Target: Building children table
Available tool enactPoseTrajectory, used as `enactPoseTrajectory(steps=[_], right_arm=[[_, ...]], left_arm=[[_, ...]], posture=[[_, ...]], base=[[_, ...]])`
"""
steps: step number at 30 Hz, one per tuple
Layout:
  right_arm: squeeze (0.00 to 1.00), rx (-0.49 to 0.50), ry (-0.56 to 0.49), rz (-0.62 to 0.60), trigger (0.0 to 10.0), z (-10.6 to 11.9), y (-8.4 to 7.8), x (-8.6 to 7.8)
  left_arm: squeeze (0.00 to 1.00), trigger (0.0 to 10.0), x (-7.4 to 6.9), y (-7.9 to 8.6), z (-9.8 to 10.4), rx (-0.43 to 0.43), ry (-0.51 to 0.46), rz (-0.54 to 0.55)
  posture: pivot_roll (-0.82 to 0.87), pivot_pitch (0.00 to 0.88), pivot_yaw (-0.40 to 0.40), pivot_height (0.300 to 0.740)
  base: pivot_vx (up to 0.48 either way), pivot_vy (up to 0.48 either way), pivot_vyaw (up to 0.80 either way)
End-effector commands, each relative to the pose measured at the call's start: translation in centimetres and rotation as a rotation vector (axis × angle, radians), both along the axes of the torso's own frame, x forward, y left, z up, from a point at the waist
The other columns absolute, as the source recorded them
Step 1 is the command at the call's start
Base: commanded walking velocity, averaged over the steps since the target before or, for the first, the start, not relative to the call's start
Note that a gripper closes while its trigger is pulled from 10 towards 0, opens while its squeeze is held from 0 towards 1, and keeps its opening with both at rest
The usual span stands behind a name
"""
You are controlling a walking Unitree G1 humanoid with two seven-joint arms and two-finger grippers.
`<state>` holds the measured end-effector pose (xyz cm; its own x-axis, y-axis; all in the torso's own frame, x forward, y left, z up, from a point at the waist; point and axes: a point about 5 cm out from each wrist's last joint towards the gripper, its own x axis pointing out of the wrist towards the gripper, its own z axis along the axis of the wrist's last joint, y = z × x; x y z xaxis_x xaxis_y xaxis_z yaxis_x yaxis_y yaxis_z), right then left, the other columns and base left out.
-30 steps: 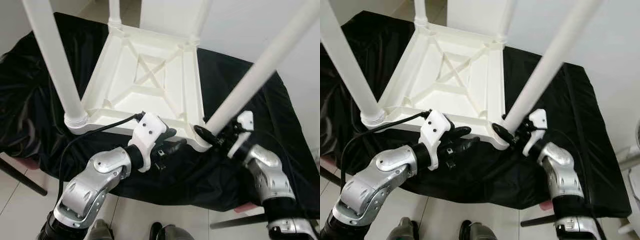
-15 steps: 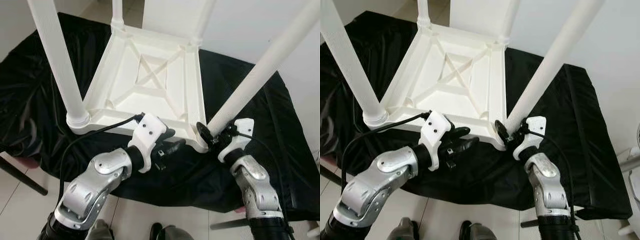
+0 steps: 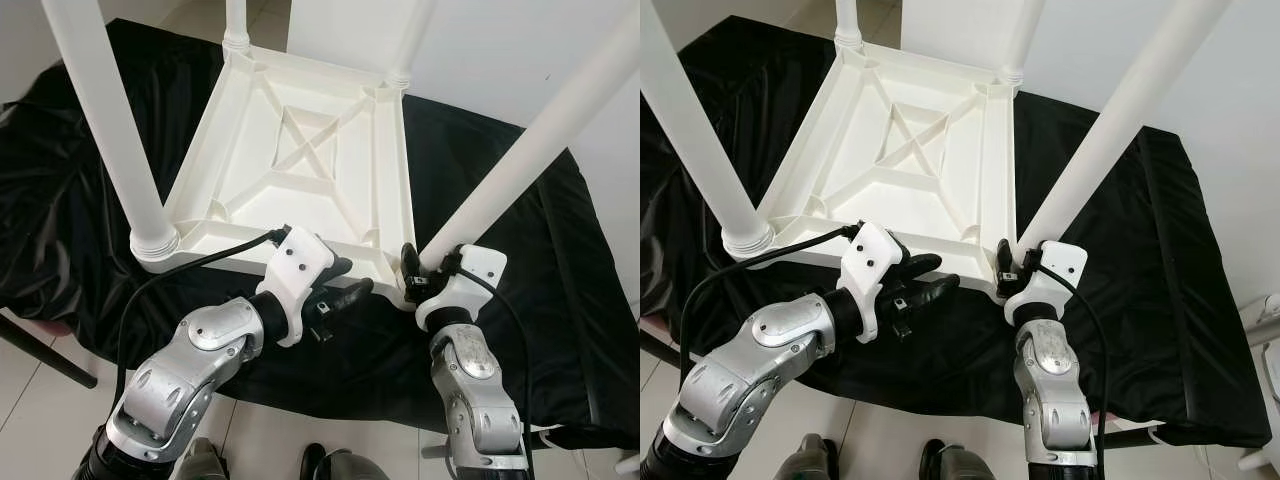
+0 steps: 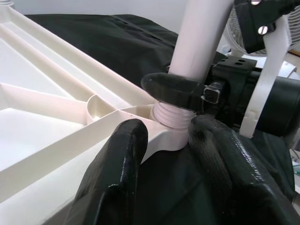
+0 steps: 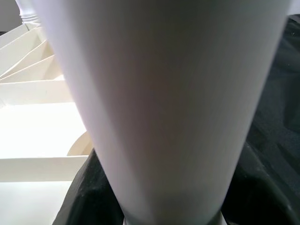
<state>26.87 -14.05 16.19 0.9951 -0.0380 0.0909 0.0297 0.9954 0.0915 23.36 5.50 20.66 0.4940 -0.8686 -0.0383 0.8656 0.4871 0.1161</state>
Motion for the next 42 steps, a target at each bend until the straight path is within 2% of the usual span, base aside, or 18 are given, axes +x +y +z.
enactPoseTrajectory(steps=[1,3,4,5,8,12,15,18,19,20,21,22,23,31,34,37,40,42], right_arm=[[0.0,0.009,0.082,-0.01,10.0,-1.5,-0.7,-0.1],[0.0,0.022,0.058,0.024,10.0,-1.2,-0.6,-0.1],[0.27,0.023,0.041,0.048,10.0,-1.0,-0.6,0.0],[1.0,0.022,0.003,0.099,10.0,-0.5,-1.0,0.2],[1.0,0.015,-0.044,0.164,10.0,0.2,-1.6,0.5],[1.0,0.005,-0.062,0.186,10.0,0.5,-2.1,0.6],[1.0,-0.022,-0.094,0.36,10.0,1.3,-3.7,0.9],[1.0,-0.042,-0.095,0.43,10.0,1.5,-4.1,0.9],[1.0,-0.091,-0.083,0.514,10.0,1.4,-4.3,0.8],[0.69,-0.117,-0.062,0.593,10.0,1.2,-4.5,0.7],[0.69,-0.138,-0.04,0.662,10.0,1.0,-4.5,0.7],[0.69,-0.138,-0.04,0.662,10.0,1.0,-4.5,0.7],[0.0,-0.173,-0.026,0.711,10.0,0.9,-4.8,0.8],[0.0,-0.252,-0.014,0.82,10.0,0.8,-5.5,2.3],[0.0,-0.298,-0.018,0.868,10.0,0.7,-5.4,3.9],[0.0,-0.301,-0.021,0.873,10.0,0.7,-5.4,4.1],[0.0,-0.304,-0.026,0.885,0.0,0.7,-5.3,4.6],[0.0,-0.305,-0.027,0.888,0.0,0.7,-5.3,4.6]], left_arm=[[0.0,10.0,-0.3,-0.4,-0.2,-0.002,0.011,-0.02],[0.0,10.0,-0.3,-0.5,-0.2,-0.002,0.011,-0.021],[0.0,10.0,-0.3,-0.5,-0.2,-0.002,0.011,-0.021],[0.0,10.0,-0.4,-0.5,-0.2,-0.003,0.012,-0.024],[0.0,10.0,-0.4,-0.5,-0.2,-0.001,0.011,-0.026],[0.0,10.0,-0.4,-0.5,-0.2,0.0,0.011,-0.026],[0.0,10.0,-0.4,-0.3,-0.2,0.004,0.011,-0.021],[0.0,10.0,-0.5,-0.3,-0.2,0.004,0.012,-0.021],[0.0,10.0,-0.5,-0.2,-0.2,0.005,0.013,-0.021],[0.0,10.0,-0.5,-0.2,-0.2,0.006,0.013,-0.021],[0.0,10.0,-0.4,-0.2,-0.2,0.007,0.013,-0.022],[0.0,10.0,-0.4,-0.2,-0.2,0.007,0.013,-0.022],[0.0,10.0,-0.4,-0.1,-0.2,0.009,0.012,-0.024],[0.0,10.0,-0.3,-0.1,-0.1,0.01,0.009,-0.023],[0.0,10.0,-0.2,0.0,0.1,0.008,0.008,-0.017],[0.0,10.0,-0.2,0.0,0.1,0.007,0.007,-0.017],[0.0,10.0,-0.1,0.1,0.2,0.008,0.005,-0.019],[0.0,10.0,-0.1,0.1,0.2,0.009,0.005,-0.019]], posture=[[0.06,0.186,-0.142,0.74],[0.06,0.186,-0.142,0.74],[0.06,0.182,-0.141,0.74],[0.06,0.178,-0.143,0.74],[0.06,0.178,-0.143,0.74],[0.06,0.176,-0.144,0.74],[0.07,0.172,-0.141,0.74],[0.07,0.172,-0.14,0.74],[0.07,0.171,-0.136,0.74],[0.07,0.171,-0.132,0.74],[0.07,0.17,-0.128,0.74],[0.07,0.17,-0.128,0.74],[0.07,0.171,-0.125,0.74],[0.08,0.172,-0.116,0.74],[0.09,0.17,-0.106,0.74],[0.09,0.17,-0.106,0.74],[0.09,0.169,-0.096,0.74],[0.09,0.169,-0.096,0.74]], base=[[0.0,0.0,0.0],[0.0,0.0,0.0],[0.0,0.0,0.0],[0.0,0.0,0.0],[0.0,0.0,0.0],[0.0,0.0,0.0],[0.0,0.0,0.0],[0.0,0.0,0.0],[0.0,0.0,0.0],[0.0,0.0,0.0],[0.0,0.0,0.0],[0.0,0.0,0.0],[0.0,0.0,0.0],[0.0,0.0,0.0],[0.0,0.0,0.0],[0.0,0.0,0.0],[0.0,0.0,0.0],[0.0,0.0,0.0]])
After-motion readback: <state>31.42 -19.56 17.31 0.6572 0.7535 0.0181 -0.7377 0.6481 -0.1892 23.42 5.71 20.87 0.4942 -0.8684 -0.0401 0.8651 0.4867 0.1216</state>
